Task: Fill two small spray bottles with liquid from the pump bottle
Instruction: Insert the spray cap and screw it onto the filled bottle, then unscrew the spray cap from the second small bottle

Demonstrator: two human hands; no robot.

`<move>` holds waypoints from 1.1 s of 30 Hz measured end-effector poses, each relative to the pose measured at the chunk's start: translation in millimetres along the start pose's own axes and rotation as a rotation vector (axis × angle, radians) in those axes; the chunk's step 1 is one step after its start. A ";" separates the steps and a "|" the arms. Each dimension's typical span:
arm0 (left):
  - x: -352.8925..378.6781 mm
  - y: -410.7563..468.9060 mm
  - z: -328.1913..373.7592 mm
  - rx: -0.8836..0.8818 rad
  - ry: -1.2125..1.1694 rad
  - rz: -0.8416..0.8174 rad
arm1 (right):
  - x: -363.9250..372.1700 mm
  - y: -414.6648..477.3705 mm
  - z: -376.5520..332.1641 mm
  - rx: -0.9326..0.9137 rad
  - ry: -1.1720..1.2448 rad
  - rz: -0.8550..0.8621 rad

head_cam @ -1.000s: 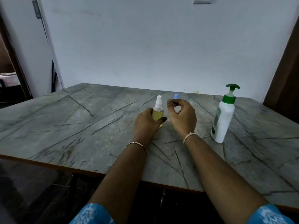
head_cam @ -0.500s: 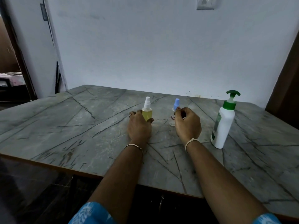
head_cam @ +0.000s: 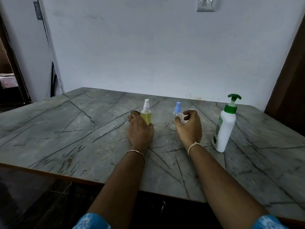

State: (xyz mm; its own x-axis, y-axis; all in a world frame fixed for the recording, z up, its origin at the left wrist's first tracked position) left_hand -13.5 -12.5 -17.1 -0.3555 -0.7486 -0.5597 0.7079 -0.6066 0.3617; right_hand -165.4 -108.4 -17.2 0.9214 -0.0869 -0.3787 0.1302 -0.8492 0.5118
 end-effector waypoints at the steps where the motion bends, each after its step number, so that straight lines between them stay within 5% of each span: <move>1: 0.4 -0.7 1.1 0.011 -0.001 0.003 | 3.4 1.0 2.3 0.013 0.018 -0.020; 13: 23.1 -8.2 22.5 0.403 0.133 -0.222 | 31.9 31.3 -0.8 0.076 -0.073 -0.226; 33: 23.9 -9.7 26.1 0.445 -0.117 -0.265 | 19.2 11.3 -21.7 -0.078 0.226 -0.303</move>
State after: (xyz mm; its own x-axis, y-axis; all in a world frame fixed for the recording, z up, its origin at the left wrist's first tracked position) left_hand -44.8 -31.5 -14.5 -0.5705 -0.5640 -0.5970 0.2665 -0.8147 0.5150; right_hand -138.3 -108.4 -1.9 0.8933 0.2857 -0.3468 0.4281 -0.7757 0.4636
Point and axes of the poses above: each hand's wrist, its own y-axis towards the middle knuckle, its own x-axis out of the palm, z = x × y, the point moved 4 cm from there along y, towards the middle knuckle, and after that the axes turned 8 degrees about -z, right-handed, at the moved point
